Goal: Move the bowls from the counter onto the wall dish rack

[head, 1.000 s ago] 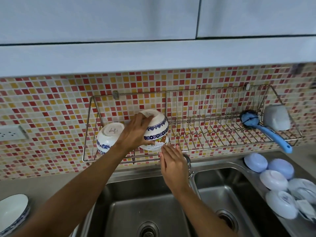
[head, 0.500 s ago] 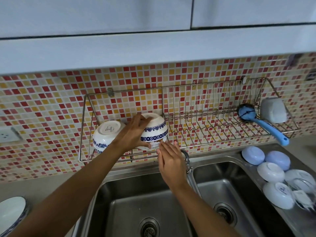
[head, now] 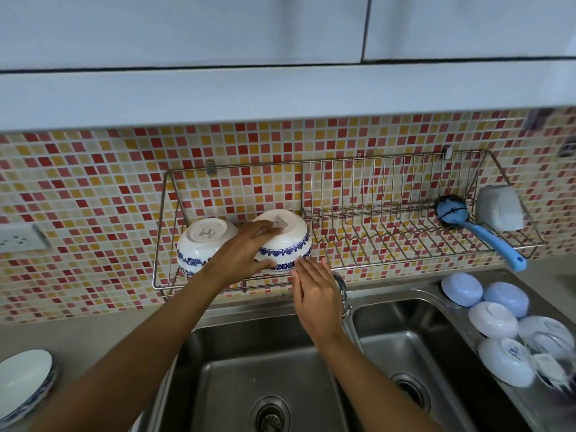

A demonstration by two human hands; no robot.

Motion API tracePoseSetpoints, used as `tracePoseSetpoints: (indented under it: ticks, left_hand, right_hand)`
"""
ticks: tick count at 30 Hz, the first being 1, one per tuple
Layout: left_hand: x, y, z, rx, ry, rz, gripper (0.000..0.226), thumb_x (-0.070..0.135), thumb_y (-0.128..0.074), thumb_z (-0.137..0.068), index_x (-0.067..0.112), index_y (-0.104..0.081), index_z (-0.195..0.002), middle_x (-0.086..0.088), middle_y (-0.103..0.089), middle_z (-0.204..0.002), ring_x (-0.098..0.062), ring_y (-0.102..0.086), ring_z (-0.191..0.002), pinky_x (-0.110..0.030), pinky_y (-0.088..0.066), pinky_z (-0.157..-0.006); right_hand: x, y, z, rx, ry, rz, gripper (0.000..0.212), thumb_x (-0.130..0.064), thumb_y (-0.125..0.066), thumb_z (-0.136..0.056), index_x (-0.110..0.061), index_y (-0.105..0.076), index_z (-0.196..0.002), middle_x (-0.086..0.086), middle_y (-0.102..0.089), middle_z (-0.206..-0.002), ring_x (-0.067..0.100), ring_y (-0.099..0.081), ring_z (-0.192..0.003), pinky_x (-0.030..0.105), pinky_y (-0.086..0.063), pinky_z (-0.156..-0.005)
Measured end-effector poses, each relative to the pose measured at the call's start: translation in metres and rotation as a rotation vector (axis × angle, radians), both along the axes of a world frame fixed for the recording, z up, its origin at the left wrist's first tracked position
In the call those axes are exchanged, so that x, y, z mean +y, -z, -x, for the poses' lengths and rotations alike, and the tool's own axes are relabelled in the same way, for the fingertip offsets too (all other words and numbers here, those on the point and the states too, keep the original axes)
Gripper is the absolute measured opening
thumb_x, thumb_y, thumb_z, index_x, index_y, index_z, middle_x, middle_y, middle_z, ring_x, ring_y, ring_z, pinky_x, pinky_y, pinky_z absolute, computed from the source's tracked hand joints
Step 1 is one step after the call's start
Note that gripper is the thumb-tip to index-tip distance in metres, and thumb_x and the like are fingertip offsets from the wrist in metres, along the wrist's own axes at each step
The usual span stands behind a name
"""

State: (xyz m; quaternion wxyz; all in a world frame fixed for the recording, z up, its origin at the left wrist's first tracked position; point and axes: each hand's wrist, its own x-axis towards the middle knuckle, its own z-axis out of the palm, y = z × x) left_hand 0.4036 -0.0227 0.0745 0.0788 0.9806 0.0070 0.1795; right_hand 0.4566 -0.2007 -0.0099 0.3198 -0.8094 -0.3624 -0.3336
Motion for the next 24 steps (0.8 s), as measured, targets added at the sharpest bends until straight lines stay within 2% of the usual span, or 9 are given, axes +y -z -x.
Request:
tracePoseSetpoints:
  ticks: [3,6,9,12,16,19,21,24]
  left_hand:
    - [-0.003,0.006,0.005,-0.061,-0.022,0.063,0.061,0.042,-0.053,-0.091,0.025,-0.033,-0.145,0.001,-0.03,-0.154,-0.018,-0.023,-0.143,-0.039,-0.027,-0.117]
    - [-0.008,0.014,0.008,-0.043,-0.04,0.097,0.059,0.04,-0.045,-0.095,0.026,-0.023,-0.148,0.003,-0.02,-0.158,-0.016,-0.012,-0.147,-0.041,-0.022,-0.119]
    - [-0.011,0.02,0.008,-0.074,-0.098,0.016,0.063,0.043,-0.039,-0.097,0.029,-0.01,-0.15,0.002,-0.006,-0.161,-0.018,-0.008,-0.147,-0.034,-0.014,-0.117]
    - [-0.016,0.024,0.013,-0.106,-0.207,-0.038,0.063,0.045,-0.03,-0.098,0.024,-0.005,-0.151,-0.003,-0.005,-0.161,-0.021,-0.008,-0.147,-0.032,-0.009,-0.115]
    - [-0.021,0.04,0.031,-0.11,-0.315,-0.131,0.06,0.046,-0.014,-0.099,0.019,-0.001,-0.151,-0.007,-0.003,-0.16,-0.022,-0.004,-0.147,-0.039,-0.009,-0.12]
    - [-0.024,0.052,0.044,-0.06,-0.368,-0.142,0.061,0.047,-0.005,-0.099,0.016,-0.005,-0.151,-0.008,-0.005,-0.159,-0.024,-0.003,-0.147,-0.045,-0.009,-0.121]
    - [-0.027,0.059,0.054,-0.029,-0.374,-0.158,0.062,0.048,-0.001,-0.097,0.016,-0.002,-0.151,-0.006,0.001,-0.159,-0.024,0.003,-0.147,-0.045,0.001,-0.121]
    - [-0.024,0.069,0.079,0.0,-0.378,-0.14,0.063,0.049,0.006,-0.094,0.019,0.008,-0.149,-0.004,0.012,-0.157,-0.023,0.014,-0.145,-0.043,0.013,-0.117]
  right_hand:
    - [0.0,0.0,0.0,0.0,-0.001,-0.002,0.035,-0.027,-0.044,-0.098,-0.007,-0.071,-0.11,0.007,-0.072,-0.112,0.016,-0.066,-0.106,0.035,-0.036,-0.11]
    - [0.0,0.0,0.0,0.001,-0.006,-0.006,0.036,-0.027,-0.044,-0.097,-0.007,-0.071,-0.11,0.007,-0.072,-0.111,0.017,-0.066,-0.106,0.037,-0.039,-0.109]
    - [0.0,-0.002,0.002,0.007,-0.003,0.003,0.038,-0.028,-0.041,-0.098,-0.007,-0.071,-0.11,0.008,-0.071,-0.112,0.018,-0.066,-0.107,0.04,-0.041,-0.108]
    - [-0.002,-0.004,0.004,0.027,0.01,0.016,0.038,-0.027,-0.042,-0.098,-0.006,-0.071,-0.111,0.008,-0.071,-0.113,0.019,-0.065,-0.109,0.043,-0.044,-0.105]
    - [-0.002,-0.005,0.007,0.058,0.029,0.062,0.038,-0.027,-0.043,-0.097,-0.005,-0.068,-0.114,0.01,-0.069,-0.116,0.021,-0.063,-0.113,0.042,-0.039,-0.11]
    - [-0.003,-0.005,0.007,0.083,0.042,0.093,0.037,-0.026,-0.047,-0.097,-0.003,-0.063,-0.121,0.012,-0.064,-0.125,0.024,-0.056,-0.123,0.044,-0.034,-0.113]
    - [-0.004,-0.006,0.008,0.103,0.054,0.109,0.038,-0.024,-0.05,-0.097,-0.001,-0.058,-0.126,0.014,-0.059,-0.131,0.026,-0.05,-0.13,0.047,-0.03,-0.114]
    - [-0.001,-0.007,0.022,0.159,0.074,0.151,0.05,-0.031,-0.045,-0.099,-0.001,-0.042,-0.139,0.016,-0.04,-0.147,0.024,-0.026,-0.142,0.043,-0.017,-0.119]
